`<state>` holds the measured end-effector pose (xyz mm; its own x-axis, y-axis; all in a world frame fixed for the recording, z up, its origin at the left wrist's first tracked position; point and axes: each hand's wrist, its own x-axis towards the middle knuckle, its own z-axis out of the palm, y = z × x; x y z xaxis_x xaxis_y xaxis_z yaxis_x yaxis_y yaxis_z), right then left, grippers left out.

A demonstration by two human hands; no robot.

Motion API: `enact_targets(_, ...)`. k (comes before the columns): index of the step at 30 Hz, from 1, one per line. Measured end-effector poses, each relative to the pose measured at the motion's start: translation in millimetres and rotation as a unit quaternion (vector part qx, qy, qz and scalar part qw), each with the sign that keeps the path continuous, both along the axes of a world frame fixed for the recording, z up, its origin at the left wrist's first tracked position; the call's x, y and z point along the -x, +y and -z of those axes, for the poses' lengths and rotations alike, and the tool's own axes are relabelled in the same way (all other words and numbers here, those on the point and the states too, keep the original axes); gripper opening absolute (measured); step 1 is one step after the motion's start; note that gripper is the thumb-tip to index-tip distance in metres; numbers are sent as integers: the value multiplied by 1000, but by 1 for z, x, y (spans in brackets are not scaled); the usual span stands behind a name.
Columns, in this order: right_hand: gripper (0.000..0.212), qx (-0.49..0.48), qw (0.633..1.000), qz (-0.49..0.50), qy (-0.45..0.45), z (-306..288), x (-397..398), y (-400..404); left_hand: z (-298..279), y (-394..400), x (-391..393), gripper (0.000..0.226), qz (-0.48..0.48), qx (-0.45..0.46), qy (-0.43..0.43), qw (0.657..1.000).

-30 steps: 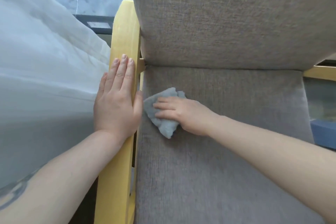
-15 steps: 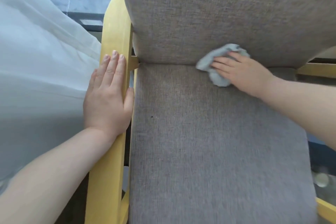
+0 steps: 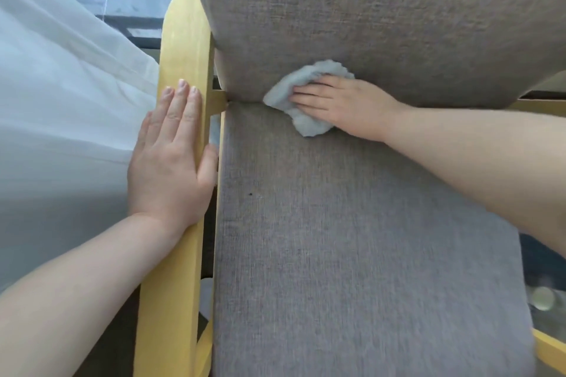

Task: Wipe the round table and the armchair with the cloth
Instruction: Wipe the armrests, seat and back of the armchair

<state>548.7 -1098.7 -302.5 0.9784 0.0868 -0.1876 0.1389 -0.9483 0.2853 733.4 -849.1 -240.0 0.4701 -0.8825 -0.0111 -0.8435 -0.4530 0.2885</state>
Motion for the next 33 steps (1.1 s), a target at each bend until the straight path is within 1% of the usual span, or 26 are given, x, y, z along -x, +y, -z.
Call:
enact_targets(2, 53, -4, 991, 107, 83, 1, 63, -8, -1, 0, 0, 64, 3, -2, 2, 1000)
enact_targets(3, 53, -13, 974, 192, 116, -1, 95, -8, -2, 0, 1, 64, 3, -5, 3, 1000)
enact_targets(5, 57, -43, 906, 395, 148, -14, 152, -2, -4, -1, 3, 64, 1, -10, 4, 1000)
enact_targets(6, 58, -49, 871, 463, 154, -23, 166, 4, -5, -1, 4, 64, -1, -17, -2, 1000)
enact_targets(7, 58, -75, 860, 489, 129, -29, 170, 13, -5, -1, 5, 64, -4, -30, -13, 999)
enact_targets(8, 56, -99, 881, 460, 52, -30, 165, 22, -6, -2, 8, 64, -10, -42, -26, 999)
enact_targets(9, 54, -119, 911, 391, -44, -35, 149, 32, -7, -4, 13, 65, -18, -49, -37, 998)
enact_targets(10, 50, -147, 940, 284, -118, -38, 125, 40, -7, -6, 21, 67, -22, -51, -44, 997)
enact_targets(11, 44, -170, 957, 168, -164, -41, 97, 46, -5, -8, 34, 70, -16, -56, -51, 997)
enact_targets(13, 37, -131, 971, -23, -197, -40, 41, 49, 5, -10, 68, 71, 23, -71, -58, 996)
enact_targets(14, 36, -89, 974, -87, -192, -31, 19, 45, 14, -12, 86, 69, 34, -83, -43, 995)
enact_targets(15, 34, -49, 978, -120, -163, -19, 8, 34, 25, -12, 103, 71, 28, -109, -19, 994)
enact_targets(16, 34, -5, 987, -113, -110, -10, 8, 19, 35, -11, 117, 78, 11, -137, 10, 990)
enact_targets(18, 43, 93, 995, -42, -7, -5, 34, -16, 55, -6, 138, 85, 4, -163, 56, 985)
enact_targets(20, 53, 201, 977, 16, 65, -4, 89, -50, 71, -4, 152, 79, 26, -167, 74, 983)
enact_targets(21, 56, 227, 969, 36, 91, -6, 120, -60, 76, -3, 156, 75, 34, -169, 82, 982)
enact_targets(23, 62, 252, 948, 63, 184, -15, 186, -71, 79, -5, 162, 70, 34, -173, 95, 980)
enact_targets(25, 66, 192, 935, 212, 209, -26, 227, -68, 79, -7, 163, 71, 24, -186, 105, 977)
enact_targets(26, 65, 144, 925, 305, 174, -25, 240, -64, 78, -9, 163, 73, 25, -193, 107, 975)
enact_targets(27, 61, 83, 902, 399, 140, -25, 242, -56, 78, -9, 163, 74, 27, -199, 105, 974)
enact_targets(28, 57, 18, 862, 497, 100, -24, 235, -43, 76, -10, 163, 76, 26, -202, 102, 974)
enact_targets(29, 54, -49, 809, 582, 64, -25, 219, -26, 76, -11, 164, 78, 23, -207, 101, 973)
enact_targets(30, 55, -115, 770, 628, 7, -27, 198, -10, 76, -12, 165, 79, 19, -218, 100, 971)
enact_targets(31, 56, -166, 771, 609, -78, -24, 173, 9, 77, -13, 167, 81, 12, -228, 98, 969)
enact_targets(32, 55, -194, 805, 535, -169, -18, 149, 25, 79, -13, 169, 82, 8, -231, 94, 968)
enact_targets(33, 51, -209, 851, 442, -193, -7, 134, 36, 82, -14, 171, 83, 5, -227, 91, 970)
